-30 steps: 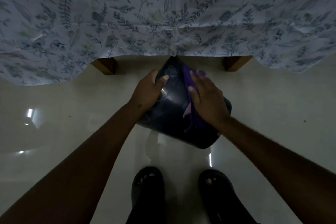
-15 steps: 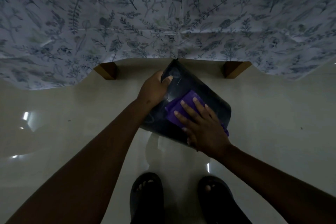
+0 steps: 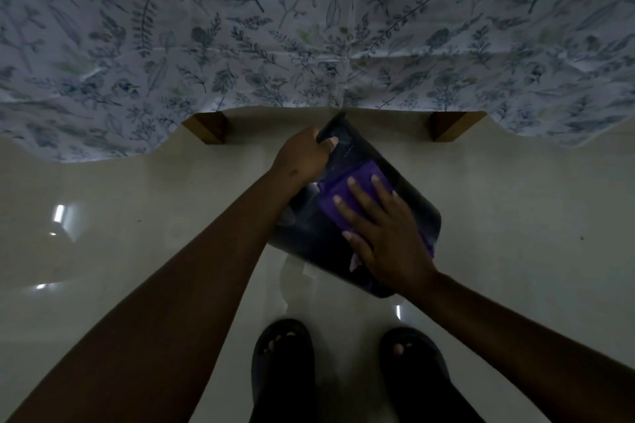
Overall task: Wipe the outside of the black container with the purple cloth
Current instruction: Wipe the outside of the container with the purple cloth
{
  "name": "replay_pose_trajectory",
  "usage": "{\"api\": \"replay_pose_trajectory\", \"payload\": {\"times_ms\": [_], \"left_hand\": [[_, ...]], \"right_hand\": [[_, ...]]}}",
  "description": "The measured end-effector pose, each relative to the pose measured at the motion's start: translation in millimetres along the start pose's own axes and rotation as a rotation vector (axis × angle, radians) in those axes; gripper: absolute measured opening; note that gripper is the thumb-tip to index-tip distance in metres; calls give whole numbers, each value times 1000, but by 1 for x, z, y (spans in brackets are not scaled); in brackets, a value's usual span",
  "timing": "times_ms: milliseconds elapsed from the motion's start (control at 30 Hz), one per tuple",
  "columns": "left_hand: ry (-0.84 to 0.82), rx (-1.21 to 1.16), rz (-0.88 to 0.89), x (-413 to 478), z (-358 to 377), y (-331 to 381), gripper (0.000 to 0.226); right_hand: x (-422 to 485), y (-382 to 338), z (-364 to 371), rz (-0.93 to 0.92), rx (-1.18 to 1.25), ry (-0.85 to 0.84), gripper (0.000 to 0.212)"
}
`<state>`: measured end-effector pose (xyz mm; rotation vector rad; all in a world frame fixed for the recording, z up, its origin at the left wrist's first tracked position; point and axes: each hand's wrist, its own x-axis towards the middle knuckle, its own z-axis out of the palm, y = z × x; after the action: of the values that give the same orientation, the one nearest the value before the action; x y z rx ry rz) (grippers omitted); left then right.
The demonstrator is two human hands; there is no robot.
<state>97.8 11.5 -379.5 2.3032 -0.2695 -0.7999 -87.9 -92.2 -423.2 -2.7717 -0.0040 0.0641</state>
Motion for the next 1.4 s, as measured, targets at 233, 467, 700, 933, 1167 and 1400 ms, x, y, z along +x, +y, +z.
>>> {"api": "replay_pose_trajectory", "payload": {"times_ms": [233, 467, 700, 933, 1167, 1400], "left_hand": [[-75, -176, 73, -41, -11, -20, 27], [-15, -57, 86, -24, -9, -18, 31], [22, -63, 164, -31, -8, -18, 21], [62, -27, 244, -56, -5, -24, 23], [39, 112, 409, -80, -3, -14, 15], [123, 254, 592, -112, -4, -23, 29]], "right_hand": [[55, 43, -22, 319, 194, 22, 57], [0, -2, -4, 82, 9, -41, 55], [19, 12, -9, 73, 35, -42, 54], [71, 26, -31, 446, 599, -14, 51], [53, 45, -51, 652, 955, 72, 34], [38, 50, -61, 715, 1129, -51, 29]]}}
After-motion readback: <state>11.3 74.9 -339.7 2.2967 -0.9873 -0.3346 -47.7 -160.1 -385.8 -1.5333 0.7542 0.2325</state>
